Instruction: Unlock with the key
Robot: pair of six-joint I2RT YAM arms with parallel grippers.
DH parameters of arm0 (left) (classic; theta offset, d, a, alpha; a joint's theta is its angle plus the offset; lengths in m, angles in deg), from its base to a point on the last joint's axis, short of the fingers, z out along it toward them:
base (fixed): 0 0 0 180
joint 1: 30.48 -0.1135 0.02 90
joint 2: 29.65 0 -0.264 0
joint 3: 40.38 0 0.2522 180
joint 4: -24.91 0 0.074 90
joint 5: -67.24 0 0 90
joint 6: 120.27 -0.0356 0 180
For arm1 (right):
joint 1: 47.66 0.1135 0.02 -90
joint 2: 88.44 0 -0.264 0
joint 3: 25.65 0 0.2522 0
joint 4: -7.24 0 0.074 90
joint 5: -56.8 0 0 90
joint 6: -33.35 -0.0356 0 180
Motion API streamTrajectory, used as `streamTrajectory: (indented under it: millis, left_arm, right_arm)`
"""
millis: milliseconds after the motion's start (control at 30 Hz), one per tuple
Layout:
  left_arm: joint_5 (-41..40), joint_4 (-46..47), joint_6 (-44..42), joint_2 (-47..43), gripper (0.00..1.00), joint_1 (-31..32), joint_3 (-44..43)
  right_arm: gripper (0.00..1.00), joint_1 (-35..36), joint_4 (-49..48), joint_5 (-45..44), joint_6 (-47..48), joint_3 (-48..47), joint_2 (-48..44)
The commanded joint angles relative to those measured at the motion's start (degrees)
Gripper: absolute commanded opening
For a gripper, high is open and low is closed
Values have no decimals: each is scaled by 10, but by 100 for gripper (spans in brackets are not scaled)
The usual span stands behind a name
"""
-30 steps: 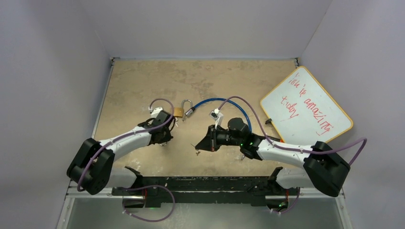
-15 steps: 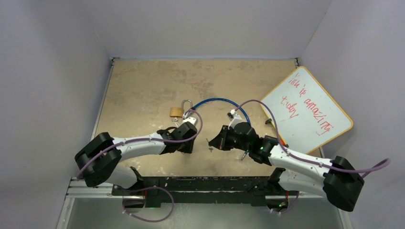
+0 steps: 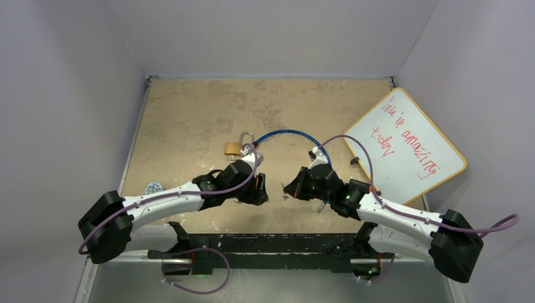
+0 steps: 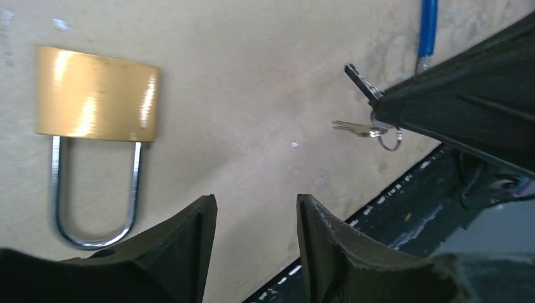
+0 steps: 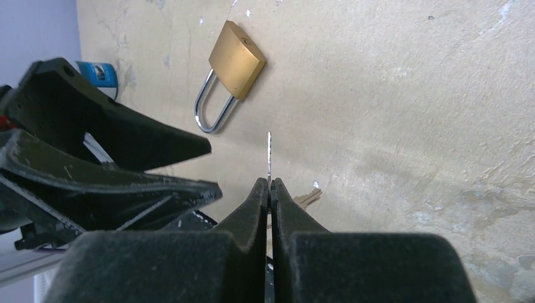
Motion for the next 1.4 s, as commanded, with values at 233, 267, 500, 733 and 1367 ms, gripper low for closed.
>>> streamTrajectory:
  millis: [233,267,500,733,1367]
  left_arm:
    - [8,48,97,74,61,-2,26]
    - [-17,50,104,76,63,-4,27]
    - [-106,23,154,115,70,-82,41]
    - [-150,3,141,162,74,-121,-15]
    - [-181,-169,246,263,87,-111,-152]
  right_arm:
    - [0,-3,20,-35,-17,-3,2]
    - [0,-3,22,-34,-17,-4,2]
    - [0,-3,23,-29,-15,-9,6]
    - [0,-3,9,-18,-21,-8,25]
    - [0,-3,-15,-2,-24,8,36]
